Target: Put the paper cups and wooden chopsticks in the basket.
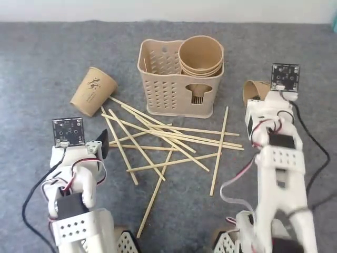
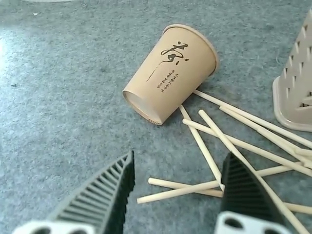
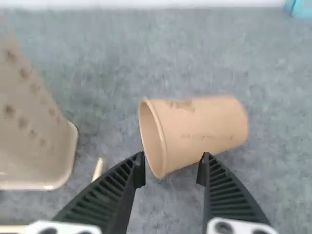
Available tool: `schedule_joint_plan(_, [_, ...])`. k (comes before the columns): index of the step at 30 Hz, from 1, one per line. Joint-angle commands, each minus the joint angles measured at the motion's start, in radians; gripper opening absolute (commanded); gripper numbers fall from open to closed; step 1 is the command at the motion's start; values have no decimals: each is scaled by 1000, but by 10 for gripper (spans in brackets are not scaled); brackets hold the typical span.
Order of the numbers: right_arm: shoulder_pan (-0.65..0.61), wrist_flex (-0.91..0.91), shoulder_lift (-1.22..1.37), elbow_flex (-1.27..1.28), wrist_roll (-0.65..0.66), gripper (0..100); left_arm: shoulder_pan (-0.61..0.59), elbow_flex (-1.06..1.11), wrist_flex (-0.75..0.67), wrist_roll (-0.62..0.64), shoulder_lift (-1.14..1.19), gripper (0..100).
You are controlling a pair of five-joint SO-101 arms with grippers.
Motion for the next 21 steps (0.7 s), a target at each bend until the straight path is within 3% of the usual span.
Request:
schedule_joint_plan(1, [-5, -10, 211, -169, 23, 191, 8, -5, -28, 8, -14, 275])
schedule_joint_plan(13, [-2, 38, 553, -520, 68, 189, 8, -5, -28, 5, -14, 275])
schedule_joint_plan(21, [110, 38, 661, -657, 130, 186, 9, -5, -28, 5, -14, 275])
